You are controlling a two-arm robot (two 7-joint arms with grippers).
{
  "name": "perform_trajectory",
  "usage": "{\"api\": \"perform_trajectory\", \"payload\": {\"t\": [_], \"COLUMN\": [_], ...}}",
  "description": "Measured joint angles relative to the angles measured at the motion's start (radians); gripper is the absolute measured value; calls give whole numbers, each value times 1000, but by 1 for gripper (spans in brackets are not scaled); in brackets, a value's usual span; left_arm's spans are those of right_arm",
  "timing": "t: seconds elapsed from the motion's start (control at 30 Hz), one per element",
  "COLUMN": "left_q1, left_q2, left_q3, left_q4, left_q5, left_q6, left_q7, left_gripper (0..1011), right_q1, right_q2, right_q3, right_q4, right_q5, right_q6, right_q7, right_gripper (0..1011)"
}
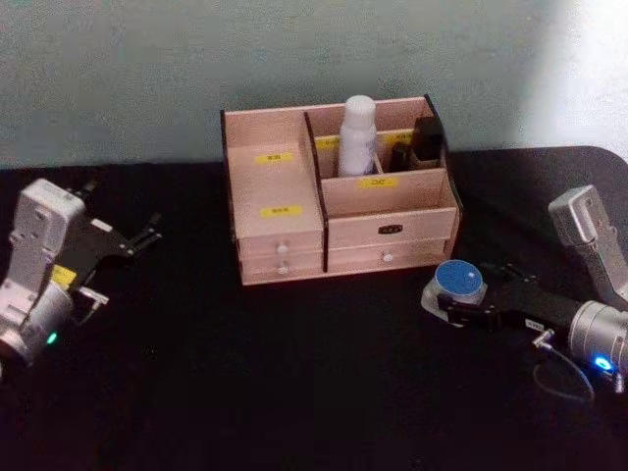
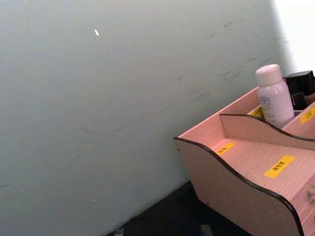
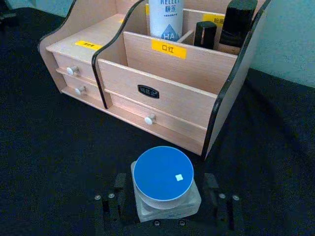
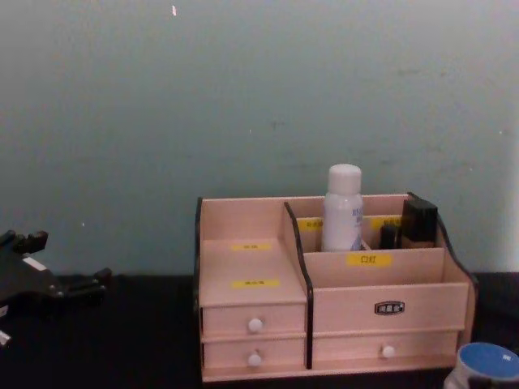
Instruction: Pick up the facial cleanser and watermelon frost from the table and place them into the tiered storage box.
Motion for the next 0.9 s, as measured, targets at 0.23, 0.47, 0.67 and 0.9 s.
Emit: {"api": "perform_trajectory", "payload": {"t": [0.23,0.47,0.67,0.9], "left_q1": [0,0,0,0], "left_q2": [0,0,0,0], "left_q3": [0,0,0,0], "left_q4": [0,0,0,0], "left_q5": [0,0,0,0], "left_q6": [0,0,0,0], "left_q7": [0,0,0,0], "left_gripper": [1001,1001,1001,1001], "right_q1": [-2,0,0,-1], "right_q2": [-1,-1,-2,-2], "right_q3": [3,3,3,3], "right_q4": [-1,1,1,1], "right_q5": [8,11,11,10], "right_q6": [-1,1,1,2], "right_q7": [1,1,1,1], "right_gripper": [1000,1000,1000,953]}}
